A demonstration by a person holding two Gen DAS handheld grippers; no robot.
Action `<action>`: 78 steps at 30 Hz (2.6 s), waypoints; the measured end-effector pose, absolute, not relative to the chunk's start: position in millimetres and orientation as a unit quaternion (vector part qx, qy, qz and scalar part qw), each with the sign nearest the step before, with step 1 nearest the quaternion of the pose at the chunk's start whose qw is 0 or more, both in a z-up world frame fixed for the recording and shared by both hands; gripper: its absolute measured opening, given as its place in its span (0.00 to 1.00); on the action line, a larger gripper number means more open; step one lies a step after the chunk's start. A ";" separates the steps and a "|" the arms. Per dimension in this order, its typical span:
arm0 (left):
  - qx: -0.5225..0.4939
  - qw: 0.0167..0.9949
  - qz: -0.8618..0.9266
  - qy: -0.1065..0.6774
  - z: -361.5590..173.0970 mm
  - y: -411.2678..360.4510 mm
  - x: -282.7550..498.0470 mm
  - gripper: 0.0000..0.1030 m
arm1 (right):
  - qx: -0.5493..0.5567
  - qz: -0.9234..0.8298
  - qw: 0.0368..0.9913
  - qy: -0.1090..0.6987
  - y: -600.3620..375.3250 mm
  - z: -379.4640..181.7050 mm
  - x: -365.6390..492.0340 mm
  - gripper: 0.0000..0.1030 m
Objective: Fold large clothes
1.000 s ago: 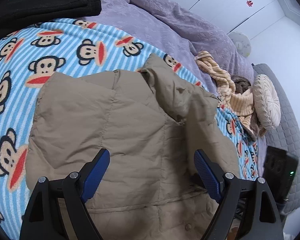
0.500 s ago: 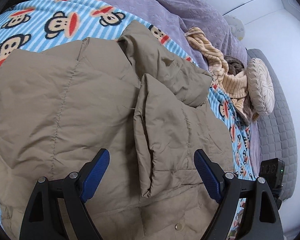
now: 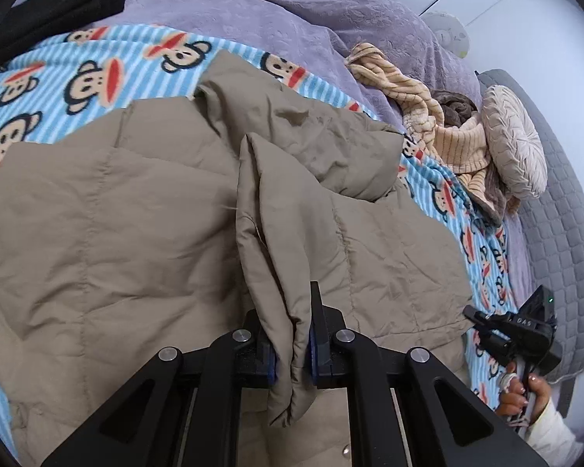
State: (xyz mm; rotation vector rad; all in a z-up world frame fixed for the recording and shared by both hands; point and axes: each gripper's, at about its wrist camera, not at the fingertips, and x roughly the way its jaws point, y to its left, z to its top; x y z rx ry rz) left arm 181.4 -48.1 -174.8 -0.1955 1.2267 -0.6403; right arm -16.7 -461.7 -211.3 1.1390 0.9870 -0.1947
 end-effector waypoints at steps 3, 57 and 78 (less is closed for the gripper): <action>-0.082 0.762 -0.269 0.583 -190.8 -29.2 178.4 0.13 | 0.485 -0.067 0.737 0.466 -446.7 -211.9 2.6 0.09; 0.076 0.823 -0.195 0.528 -197.1 -41.8 155.1 0.30 | 0.161 -0.148 0.824 0.522 -416.1 -189.7 13.1 0.42; 0.075 0.814 -0.147 0.557 -173.9 -8.6 107.0 0.30 | 0.240 -0.144 0.771 0.571 -402.1 -187.1 -47.3 0.58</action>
